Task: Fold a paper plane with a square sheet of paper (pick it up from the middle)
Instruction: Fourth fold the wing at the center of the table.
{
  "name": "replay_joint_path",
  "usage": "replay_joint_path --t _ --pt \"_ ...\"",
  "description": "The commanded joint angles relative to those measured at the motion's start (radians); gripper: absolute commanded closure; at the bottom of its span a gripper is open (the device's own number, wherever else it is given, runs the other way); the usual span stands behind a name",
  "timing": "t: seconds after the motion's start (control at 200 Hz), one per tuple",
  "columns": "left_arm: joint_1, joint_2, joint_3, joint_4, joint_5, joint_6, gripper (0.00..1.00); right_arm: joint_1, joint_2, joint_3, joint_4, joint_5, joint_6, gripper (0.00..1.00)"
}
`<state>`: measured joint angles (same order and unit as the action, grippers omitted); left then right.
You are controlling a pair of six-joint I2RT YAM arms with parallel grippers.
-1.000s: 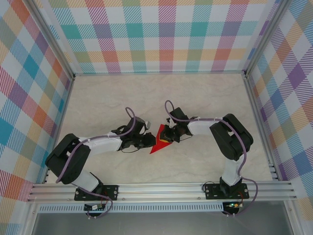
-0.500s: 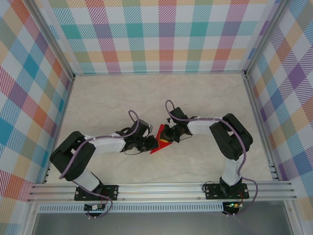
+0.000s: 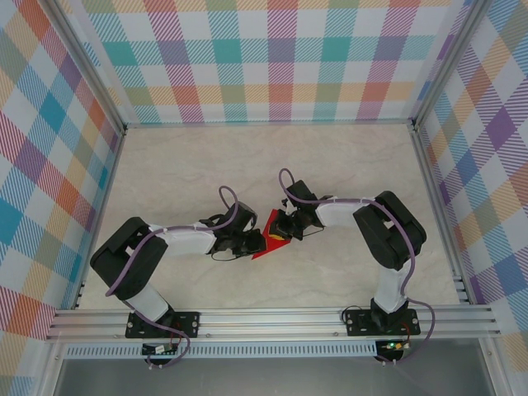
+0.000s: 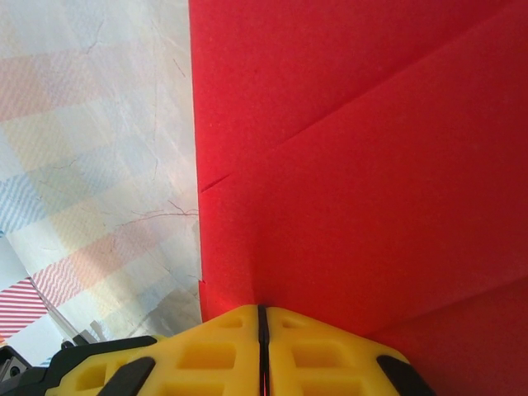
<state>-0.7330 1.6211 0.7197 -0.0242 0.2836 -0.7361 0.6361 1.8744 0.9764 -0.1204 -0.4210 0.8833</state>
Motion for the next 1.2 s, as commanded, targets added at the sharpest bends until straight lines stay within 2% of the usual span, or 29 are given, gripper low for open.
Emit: replay_joint_path --t 0.0,0.48,0.69,0.96,1.195 --pt "-0.006 -0.012 0.002 -0.085 -0.060 0.019 0.85 -0.004 0.077 -0.030 -0.135 0.140 0.011 0.91" --pt "-0.006 -0.037 -0.068 -0.117 -0.021 0.045 0.90 -0.004 0.106 -0.003 -0.193 0.159 0.005 0.91" --pt "-0.006 -0.073 -0.052 -0.180 -0.068 0.073 0.92 -0.004 0.115 0.005 -0.206 0.160 0.003 0.91" --pt "-0.009 -0.153 -0.042 -0.013 0.060 0.047 0.89 -0.004 0.123 0.011 -0.208 0.156 0.003 0.91" --pt "-0.012 -0.086 -0.040 -0.018 0.067 0.040 0.88 -0.004 0.130 0.013 -0.213 0.154 0.002 0.91"
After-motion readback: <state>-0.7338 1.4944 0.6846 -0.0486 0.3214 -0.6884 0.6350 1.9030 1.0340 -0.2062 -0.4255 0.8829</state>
